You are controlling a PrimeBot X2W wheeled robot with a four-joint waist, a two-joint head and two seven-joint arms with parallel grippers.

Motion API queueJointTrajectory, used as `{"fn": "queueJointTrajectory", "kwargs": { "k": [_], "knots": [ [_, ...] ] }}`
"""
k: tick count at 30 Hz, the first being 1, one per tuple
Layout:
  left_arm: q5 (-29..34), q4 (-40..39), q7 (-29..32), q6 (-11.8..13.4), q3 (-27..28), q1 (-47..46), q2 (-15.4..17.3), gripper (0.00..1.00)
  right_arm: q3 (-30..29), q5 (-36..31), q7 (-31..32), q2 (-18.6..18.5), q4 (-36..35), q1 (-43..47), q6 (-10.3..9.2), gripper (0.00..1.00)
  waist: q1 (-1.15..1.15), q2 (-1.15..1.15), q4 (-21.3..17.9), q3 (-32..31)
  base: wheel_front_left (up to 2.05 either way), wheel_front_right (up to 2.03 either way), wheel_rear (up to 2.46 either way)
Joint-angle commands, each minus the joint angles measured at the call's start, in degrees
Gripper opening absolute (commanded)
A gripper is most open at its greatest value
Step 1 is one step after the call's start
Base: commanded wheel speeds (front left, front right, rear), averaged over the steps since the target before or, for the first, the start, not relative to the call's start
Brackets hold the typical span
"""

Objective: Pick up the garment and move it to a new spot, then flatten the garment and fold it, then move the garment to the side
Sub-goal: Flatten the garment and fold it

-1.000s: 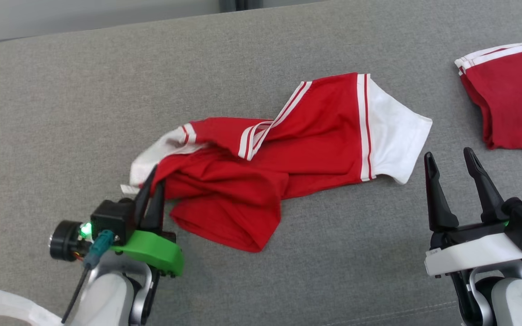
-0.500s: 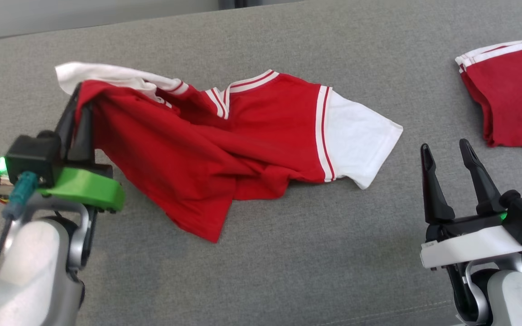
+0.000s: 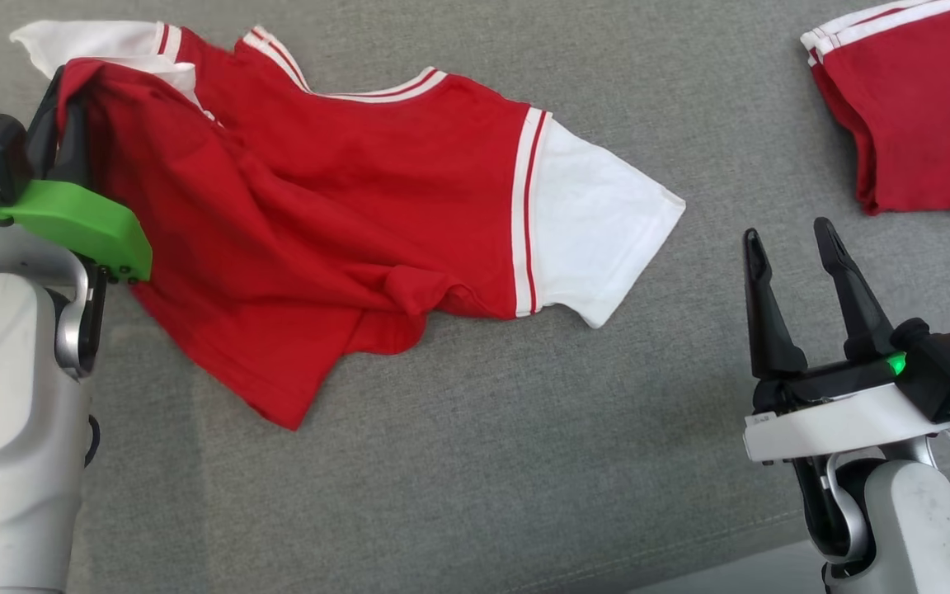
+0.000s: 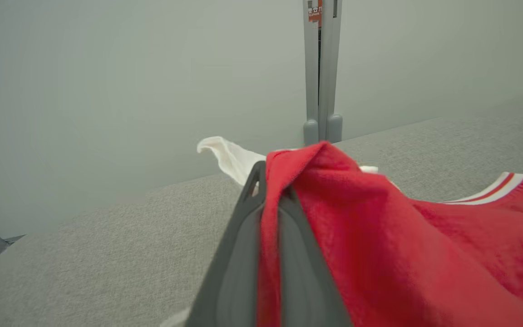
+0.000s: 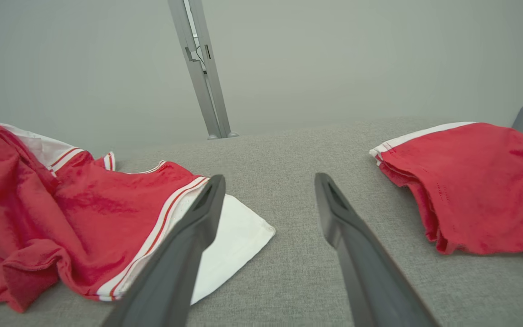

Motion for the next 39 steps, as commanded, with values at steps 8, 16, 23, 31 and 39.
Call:
{"fn": "queueJointTrajectory", "kwargs": {
  "k": [8,16,23,31,39],
  "knots": [
    [-2.65,4.79,-7.66,0.99,1.95,3.59,-2.69,1.00,0.81,-0.73,-1.01,-1.12,0.83,-0.89,-0.05,1.00,0.00,0.00,-0.73,-1.46,0.00,0.00,0.00],
    [-1.86,-8.36,-8.89,6.35,5.25,16.97,-6.11,1.00,-0.12,-1.83,1.05,-1.83,0.34,1.66,-0.05,1.00,0.00,0.00,1.99,-7.39,0.00,0.00,0.00],
    [-1.03,-18.37,-8.82,9.02,5.18,29.79,-7.77,1.00,0.16,-2.62,3.15,-2.67,0.21,4.10,-0.05,1.00,0.00,0.00,3.44,-11.26,0.00,0.00,0.00],
    [0.07,-25.49,-6.62,11.50,3.40,39.05,-8.89,1.00,0.27,-3.49,4.81,-3.30,-1.31,6.31,-0.05,1.00,0.00,0.00,3.91,-14.13,0.00,0.00,0.00],
    [0.18,-28.16,-5.03,12.12,2.85,41.10,-8.30,1.00,-0.10,-3.45,5.82,-3.16,-2.58,7.35,-0.05,1.00,0.00,0.00,3.97,-14.71,0.00,0.00,0.00]
  ]
}}
